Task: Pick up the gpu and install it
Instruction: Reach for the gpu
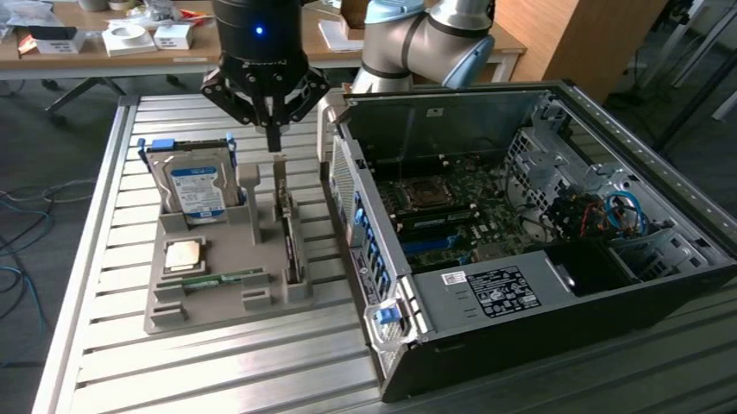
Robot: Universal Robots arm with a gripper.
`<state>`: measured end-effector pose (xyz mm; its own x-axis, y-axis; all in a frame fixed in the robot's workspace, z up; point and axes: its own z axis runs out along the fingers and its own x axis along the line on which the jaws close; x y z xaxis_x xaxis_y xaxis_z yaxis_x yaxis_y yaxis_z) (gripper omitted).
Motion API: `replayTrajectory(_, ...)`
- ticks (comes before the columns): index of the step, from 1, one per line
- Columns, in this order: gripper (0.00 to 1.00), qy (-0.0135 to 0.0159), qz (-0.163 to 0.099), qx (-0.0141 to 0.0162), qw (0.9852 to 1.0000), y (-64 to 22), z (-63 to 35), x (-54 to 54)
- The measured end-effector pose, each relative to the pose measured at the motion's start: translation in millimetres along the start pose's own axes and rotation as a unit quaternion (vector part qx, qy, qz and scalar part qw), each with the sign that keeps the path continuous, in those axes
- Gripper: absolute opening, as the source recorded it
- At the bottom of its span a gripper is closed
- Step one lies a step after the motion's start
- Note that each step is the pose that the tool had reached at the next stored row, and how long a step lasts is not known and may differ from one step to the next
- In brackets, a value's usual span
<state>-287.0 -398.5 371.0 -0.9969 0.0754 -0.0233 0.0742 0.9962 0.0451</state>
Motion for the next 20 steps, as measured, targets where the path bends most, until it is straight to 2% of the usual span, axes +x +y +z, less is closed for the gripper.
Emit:
replayTrajectory(15, 0.11, 0.0, 0.0, 0.0, 1.0, -0.2, 0.3, 1.2)
replayTrajectory(20, 0.11, 0.0, 0.0, 0.0, 1.0, -6.2, 0.0, 0.8)
